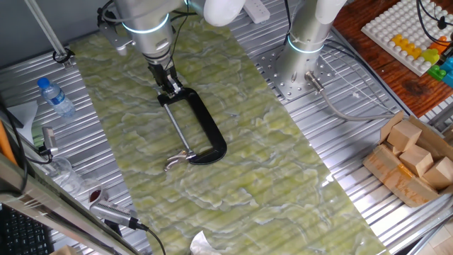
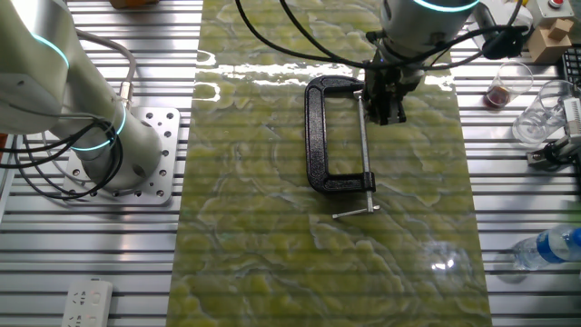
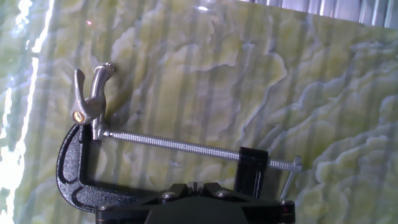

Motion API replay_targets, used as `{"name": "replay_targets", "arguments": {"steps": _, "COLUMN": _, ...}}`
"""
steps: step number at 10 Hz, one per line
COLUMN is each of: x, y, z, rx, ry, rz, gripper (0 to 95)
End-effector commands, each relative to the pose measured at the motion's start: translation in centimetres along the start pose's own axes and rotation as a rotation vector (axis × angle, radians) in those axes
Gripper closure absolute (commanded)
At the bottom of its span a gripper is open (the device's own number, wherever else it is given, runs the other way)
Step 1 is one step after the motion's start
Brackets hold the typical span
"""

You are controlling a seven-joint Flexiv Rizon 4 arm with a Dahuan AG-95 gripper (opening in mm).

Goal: Turn on the water tap

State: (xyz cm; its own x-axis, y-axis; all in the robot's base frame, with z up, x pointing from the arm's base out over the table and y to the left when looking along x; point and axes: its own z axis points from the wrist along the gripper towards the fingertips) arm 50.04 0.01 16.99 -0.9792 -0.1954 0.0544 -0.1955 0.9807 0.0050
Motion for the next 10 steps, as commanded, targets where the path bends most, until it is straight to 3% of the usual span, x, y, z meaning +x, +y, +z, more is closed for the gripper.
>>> {"name": "replay_targets", "arguments": {"steps": 1, "x": 0.05, "y": -0.04, "z": 0.03, "rx": 0.006, "ry": 0.004, "rz": 0.029, "gripper": 95.0}}
{"name": "replay_targets", "arguments": {"steps": 3, "x": 0.05, "y": -0.04, "z": 0.03, "rx": 0.004, "ry": 0.008, "rz": 0.011, "gripper": 95.0}}
{"name": "replay_targets", "arguments": {"steps": 6, "x": 0.05, "y": -0.04, "z": 0.03, "rx": -0.025, "ry": -0.005, "rz": -0.101, "gripper": 95.0}}
{"name": "replay_targets", "arguments": {"steps": 10, "x": 0.05, "y": -0.04, "z": 0.03, "rx": -0.017, "ry": 0.024, "rz": -0.155, "gripper": 95.0}}
